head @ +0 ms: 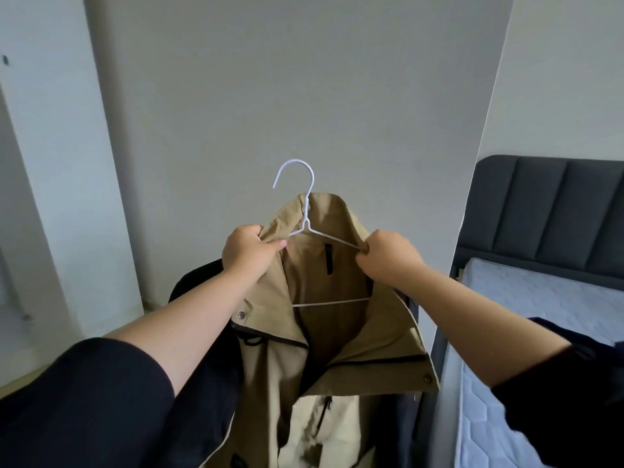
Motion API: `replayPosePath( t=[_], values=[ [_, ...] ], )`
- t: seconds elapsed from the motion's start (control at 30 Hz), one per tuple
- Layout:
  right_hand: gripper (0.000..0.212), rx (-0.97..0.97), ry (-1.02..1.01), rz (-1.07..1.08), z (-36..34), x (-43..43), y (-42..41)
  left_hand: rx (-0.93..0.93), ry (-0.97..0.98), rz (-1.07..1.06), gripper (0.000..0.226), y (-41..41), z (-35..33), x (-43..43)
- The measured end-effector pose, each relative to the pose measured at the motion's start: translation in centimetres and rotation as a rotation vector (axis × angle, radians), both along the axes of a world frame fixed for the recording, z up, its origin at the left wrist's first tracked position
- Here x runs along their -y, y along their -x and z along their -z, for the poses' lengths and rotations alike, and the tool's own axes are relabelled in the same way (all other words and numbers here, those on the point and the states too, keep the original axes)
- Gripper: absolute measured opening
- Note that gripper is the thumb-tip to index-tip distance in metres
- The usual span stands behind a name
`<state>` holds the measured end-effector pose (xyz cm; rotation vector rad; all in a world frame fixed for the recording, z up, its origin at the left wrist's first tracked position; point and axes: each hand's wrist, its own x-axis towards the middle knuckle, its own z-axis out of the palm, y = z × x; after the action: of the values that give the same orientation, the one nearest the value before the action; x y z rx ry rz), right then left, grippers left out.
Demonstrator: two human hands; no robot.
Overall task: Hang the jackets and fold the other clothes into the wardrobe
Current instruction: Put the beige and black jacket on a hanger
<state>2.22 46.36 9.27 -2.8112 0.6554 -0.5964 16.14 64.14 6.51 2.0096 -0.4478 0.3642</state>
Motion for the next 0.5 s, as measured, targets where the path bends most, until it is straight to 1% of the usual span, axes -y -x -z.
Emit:
replayPosePath(
  t=[0.03,0.07,0.13,0.2,0.27,0.37,0.4,0.43,0.47,0.5],
  values=[
    [0.03,0.037,-0.084,-0.002,-0.1,-0.2,-0.4,0.004,-0.048,-0.01,0.03,0.4,0.1,0.2],
    [0.03,0.114,-0.191,-0.013,-0.3,-0.4,-0.9,0.02,-0.109,-0.022,0.03,0.8,0.1,0.4],
    [0.033,0.327,-0.384,-0.071,-0.4,-1.4,-1.6,0.072,-0.226,-0.029,0.034,1.2,0.2,0.7],
    [0.034,0.482,-0.494,-0.166,0.0,-2.6,-2.3,0.125,-0.275,-0.013,0.043,1.5,0.3,0.9],
    [0.034,0.523,-0.575,-0.237,0.6,-3.6,-2.9,0.158,-0.259,0.025,0.047,1.7,0.2,1.0],
    [0.03,0.49,-0.715,-0.322,0.3,-2.8,-2.8,0.137,-0.176,0.077,0.033,1.1,0.1,0.2],
    [0.031,0.483,-0.714,-0.336,0.0,-2.2,-2.6,0.12,-0.127,0.09,0.029,0.7,0.2,-0.2],
    [0.031,0.477,-0.643,-0.331,-0.2,-1.3,-2.4,0.1,-0.072,0.106,0.025,0.3,0.3,-0.6],
    [0.027,0.458,-0.493,-0.304,-0.3,-0.4,-2.1,0.084,-0.022,0.125,0.022,-0.1,0.4,-0.9],
    [0.024,0.415,-0.297,-0.254,-0.3,0.4,-1.8,0.073,0.019,0.146,0.019,-0.3,0.4,-1.2]
  ],
)
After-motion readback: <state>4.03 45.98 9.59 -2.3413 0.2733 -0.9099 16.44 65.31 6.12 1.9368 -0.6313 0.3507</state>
